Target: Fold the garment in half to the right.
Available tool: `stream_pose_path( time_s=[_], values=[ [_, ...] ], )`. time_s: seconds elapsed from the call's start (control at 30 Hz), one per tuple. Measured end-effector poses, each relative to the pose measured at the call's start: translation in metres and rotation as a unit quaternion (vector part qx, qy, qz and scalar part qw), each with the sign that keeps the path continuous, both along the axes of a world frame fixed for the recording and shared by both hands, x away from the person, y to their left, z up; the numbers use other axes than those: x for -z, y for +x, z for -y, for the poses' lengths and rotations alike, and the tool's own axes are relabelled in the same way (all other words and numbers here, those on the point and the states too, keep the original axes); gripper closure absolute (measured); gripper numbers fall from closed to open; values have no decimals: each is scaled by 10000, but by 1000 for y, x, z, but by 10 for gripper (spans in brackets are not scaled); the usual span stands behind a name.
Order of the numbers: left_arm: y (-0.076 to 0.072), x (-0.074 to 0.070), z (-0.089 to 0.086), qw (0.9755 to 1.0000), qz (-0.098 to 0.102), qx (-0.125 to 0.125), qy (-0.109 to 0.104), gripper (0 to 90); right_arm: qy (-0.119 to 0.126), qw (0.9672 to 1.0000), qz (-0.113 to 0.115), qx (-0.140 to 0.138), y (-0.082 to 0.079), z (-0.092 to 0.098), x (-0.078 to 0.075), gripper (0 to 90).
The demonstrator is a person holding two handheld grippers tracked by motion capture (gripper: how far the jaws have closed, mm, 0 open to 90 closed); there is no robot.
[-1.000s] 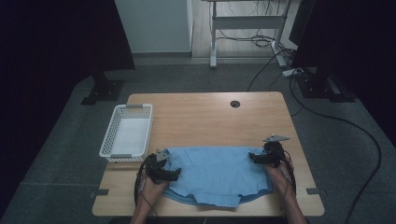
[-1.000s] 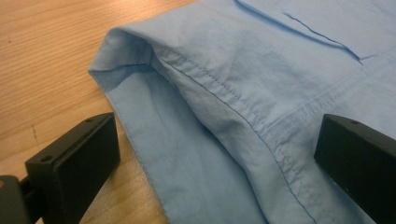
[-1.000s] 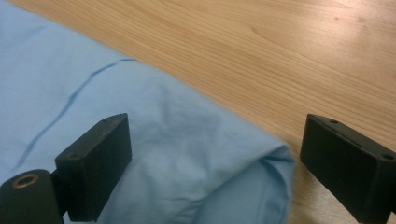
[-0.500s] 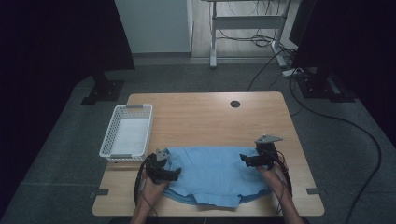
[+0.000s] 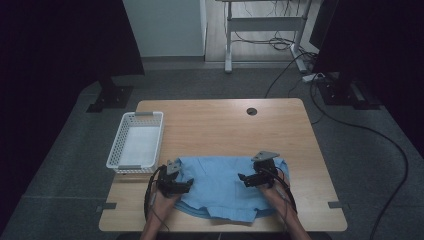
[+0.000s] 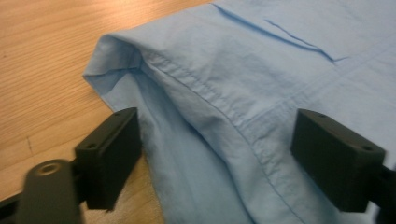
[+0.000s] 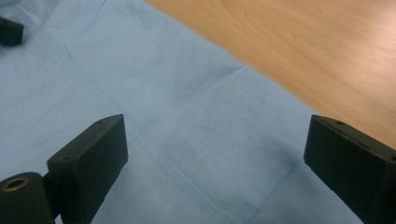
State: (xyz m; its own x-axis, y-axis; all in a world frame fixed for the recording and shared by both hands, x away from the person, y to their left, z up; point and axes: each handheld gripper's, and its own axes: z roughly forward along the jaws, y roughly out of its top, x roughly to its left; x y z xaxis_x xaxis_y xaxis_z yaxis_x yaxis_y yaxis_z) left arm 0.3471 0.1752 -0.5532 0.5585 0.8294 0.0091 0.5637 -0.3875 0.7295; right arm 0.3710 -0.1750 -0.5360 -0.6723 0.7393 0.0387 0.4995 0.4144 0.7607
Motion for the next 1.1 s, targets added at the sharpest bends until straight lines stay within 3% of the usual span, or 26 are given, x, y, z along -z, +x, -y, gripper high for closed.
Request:
stream_pose_path(
  time_s=[0.1, 0.23, 0.3, 0.4, 0.47, 0.67, 0.9, 1.1],
  values=[
    [-1, 0, 0, 9999, 51, 78, -48, 231, -115, 9999, -19, -27, 1, -7, 9, 52],
    [-3, -1, 2, 9996, 116, 222, -147, 434, -347, 9994, -83, -42, 3, -12, 23, 31],
    [-4, -1, 3, 9994, 121, 260, -196, 550, -329, 9994, -87, -46, 3, -13, 23, 31],
    [-4, -1, 5, 9989, 24, 319, -357, 744, -329, 9994, -88, -45, 3, -13, 23, 31],
    [-3, -2, 5, 9983, -105, 306, -477, 823, -329, 9994, -87, -42, 3, -13, 23, 31],
    [3, -9, 4, 9971, -292, 226, -669, 856, -331, 9994, -90, -20, 3, -13, 23, 31],
    [0, -54, 14, 9938, 52, 409, -1033, 857, -331, 9994, -86, -1, 4, -18, 23, 31],
    [1, -97, 40, 9906, 393, 744, -1076, 858, -337, 9994, -87, -22, 7, -27, 23, 30]
  ],
)
